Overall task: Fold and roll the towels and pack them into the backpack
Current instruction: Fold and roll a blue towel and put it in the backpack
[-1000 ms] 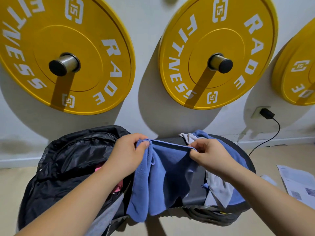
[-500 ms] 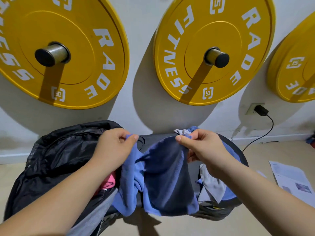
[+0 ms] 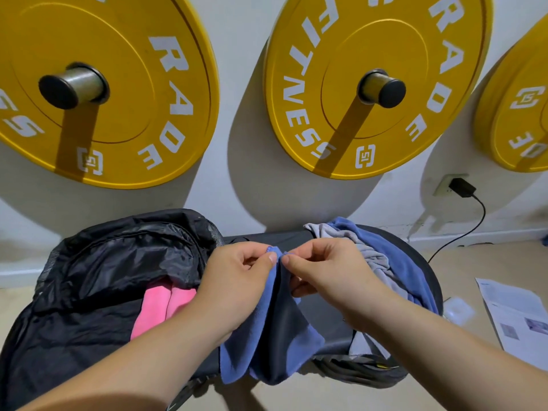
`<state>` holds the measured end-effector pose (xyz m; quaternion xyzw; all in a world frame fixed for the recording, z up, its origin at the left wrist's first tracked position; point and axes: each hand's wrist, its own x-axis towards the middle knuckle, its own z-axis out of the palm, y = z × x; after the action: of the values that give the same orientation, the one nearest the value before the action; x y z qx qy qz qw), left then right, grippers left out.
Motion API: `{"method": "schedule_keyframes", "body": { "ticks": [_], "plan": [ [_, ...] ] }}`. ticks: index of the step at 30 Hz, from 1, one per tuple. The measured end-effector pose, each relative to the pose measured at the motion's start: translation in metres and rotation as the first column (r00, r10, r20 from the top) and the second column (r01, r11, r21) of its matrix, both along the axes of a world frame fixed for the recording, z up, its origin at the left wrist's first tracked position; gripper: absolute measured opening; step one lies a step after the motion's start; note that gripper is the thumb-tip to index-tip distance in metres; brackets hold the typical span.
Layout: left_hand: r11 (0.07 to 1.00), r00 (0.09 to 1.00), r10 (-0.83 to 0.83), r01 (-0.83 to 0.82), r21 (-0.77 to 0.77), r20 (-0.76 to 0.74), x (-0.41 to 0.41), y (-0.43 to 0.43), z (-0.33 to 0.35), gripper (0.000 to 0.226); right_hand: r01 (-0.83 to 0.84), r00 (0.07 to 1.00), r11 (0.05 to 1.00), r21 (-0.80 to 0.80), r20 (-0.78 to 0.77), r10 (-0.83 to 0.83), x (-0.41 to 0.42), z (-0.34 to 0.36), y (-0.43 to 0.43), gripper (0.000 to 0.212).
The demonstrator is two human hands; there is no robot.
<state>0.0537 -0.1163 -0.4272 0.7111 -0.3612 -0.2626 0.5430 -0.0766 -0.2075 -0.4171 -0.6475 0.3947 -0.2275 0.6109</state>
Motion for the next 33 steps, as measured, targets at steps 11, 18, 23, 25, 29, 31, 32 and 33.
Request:
{"method": "schedule_keyframes", "body": {
  "ticks": [11,18,23,25,29,31,32,33],
  "plan": [
    [0.986,0.985,-0.161,0.159,0.042,0.056,-0.007,0.008,0.004,0.02,-0.054,0.998,0.996,0.077,0.029,0.052,-0.003,0.002,0.005,0.016],
    [0.986,0.986,-0.165,0.165,0.031,-0.007,-0.006,0.013,0.005,0.013,-0.096,0.995,0.991,0.09,0.028,0.094,-0.005,0.004,0.009,0.024],
    [0.99,0.986,-0.14,0.137,0.043,0.091,0.0,0.011,0.004,0.016,-0.116,0.993,0.993,0.02,0.005,0.116,-0.004,0.004,0.009,0.028],
    [0.989,0.975,-0.143,0.136,0.054,0.168,0.005,0.01,0.004,0.019,-0.07,0.997,0.991,-0.116,-0.044,0.066,-0.005,0.0,0.004,0.023],
    [0.97,0.952,-0.244,0.24,0.045,0.182,0.011,0.014,0.014,0.02,-0.229,0.973,0.924,-0.306,-0.1,0.208,-0.009,-0.002,-0.004,0.027],
    [0.958,0.934,-0.278,0.286,-0.001,0.226,0.012,0.016,0.024,0.021,-0.288,0.957,0.9,-0.328,-0.082,0.277,-0.009,0.002,-0.004,0.017],
    [0.956,0.929,-0.273,0.291,-0.038,0.251,0.013,0.017,0.028,0.02,-0.288,0.957,0.893,-0.345,-0.074,0.281,-0.01,0.006,-0.004,0.014],
    [0.955,0.93,-0.254,0.284,-0.081,0.266,0.015,0.017,0.031,0.018,-0.282,0.959,0.893,-0.352,-0.068,0.276,-0.01,0.008,-0.005,0.016]
  ]
}}
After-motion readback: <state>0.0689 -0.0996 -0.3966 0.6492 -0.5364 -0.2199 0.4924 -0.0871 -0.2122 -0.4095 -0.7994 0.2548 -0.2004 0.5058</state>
